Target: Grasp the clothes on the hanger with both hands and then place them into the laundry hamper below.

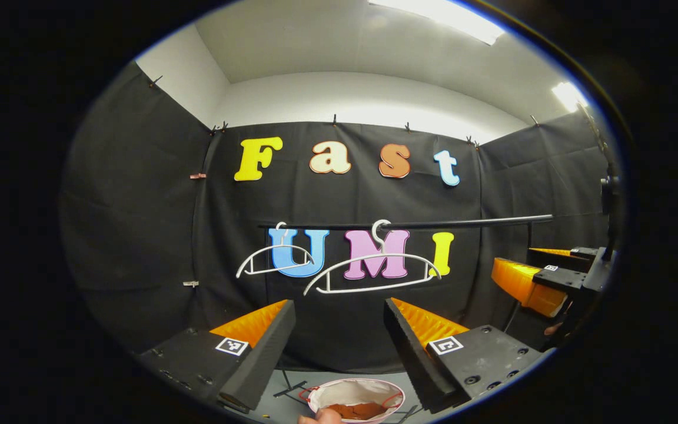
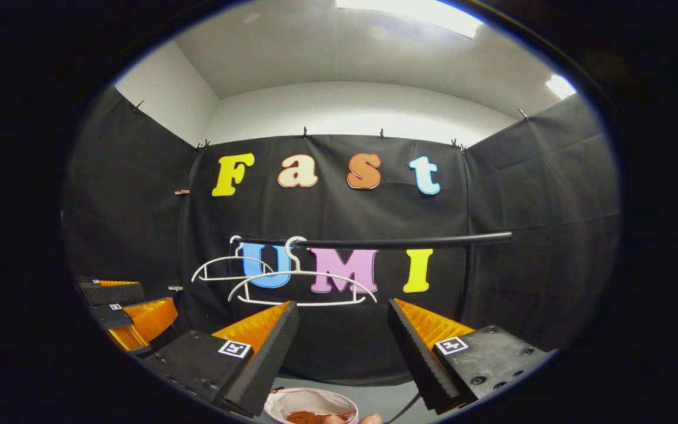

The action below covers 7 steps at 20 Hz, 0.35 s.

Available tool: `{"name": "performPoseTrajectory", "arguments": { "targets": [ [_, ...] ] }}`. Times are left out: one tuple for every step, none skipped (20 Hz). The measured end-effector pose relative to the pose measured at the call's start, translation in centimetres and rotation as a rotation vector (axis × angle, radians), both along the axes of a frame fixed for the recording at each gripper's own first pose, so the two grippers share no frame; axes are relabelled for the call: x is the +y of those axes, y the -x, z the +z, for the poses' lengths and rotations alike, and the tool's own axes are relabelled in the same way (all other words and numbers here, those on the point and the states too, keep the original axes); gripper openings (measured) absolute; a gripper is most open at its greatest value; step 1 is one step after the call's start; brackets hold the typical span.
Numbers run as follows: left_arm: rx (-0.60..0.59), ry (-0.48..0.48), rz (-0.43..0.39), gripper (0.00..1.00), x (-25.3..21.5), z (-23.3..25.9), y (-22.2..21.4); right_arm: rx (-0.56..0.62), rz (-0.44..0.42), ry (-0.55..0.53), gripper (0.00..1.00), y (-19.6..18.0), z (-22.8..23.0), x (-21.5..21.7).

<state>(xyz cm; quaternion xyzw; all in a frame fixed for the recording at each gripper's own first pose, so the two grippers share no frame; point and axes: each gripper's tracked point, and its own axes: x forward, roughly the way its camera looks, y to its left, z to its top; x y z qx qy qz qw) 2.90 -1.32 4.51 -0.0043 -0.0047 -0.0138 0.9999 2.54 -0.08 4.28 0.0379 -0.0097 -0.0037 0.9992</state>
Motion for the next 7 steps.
{"name": "performPoseTrajectory", "arguments": {
  "targets": [
    [0.000, -0.002, -0.001, 0.95, -0.06, 0.01, -0.03, 0.000, 0.000, -0.001, 0.97, 0.01, 0.01, 0.01],
    [0.001, -0.004, -0.002, 0.95, -0.08, -0.05, -0.11, 0.001, 0.000, -0.001, 0.98, -0.04, 0.00, 0.02],
    [0.000, -0.006, -0.001, 0.95, -0.10, -0.02, -0.05, 0.001, 0.000, 0.000, 0.98, -0.07, -0.08, -0.03],
    [0.000, -0.006, 0.000, 0.95, -0.07, -0.09, -0.05, 0.000, 0.000, 0.002, 0.97, -0.02, -0.11, -0.07],
    [0.001, -0.005, 0.000, 0.95, -0.06, -0.08, -0.11, 0.000, 0.001, 0.004, 0.97, -0.06, -0.08, -0.03],
    [0.002, -0.003, -0.001, 0.95, 0.02, -0.13, -0.13, -0.002, 0.000, 0.005, 0.98, -0.09, -0.05, -0.02],
    [0.001, -0.002, 0.001, 0.95, 0.06, -0.11, -0.09, -0.002, 0.001, 0.005, 0.97, -0.08, -0.02, -0.05]
  ]
}}
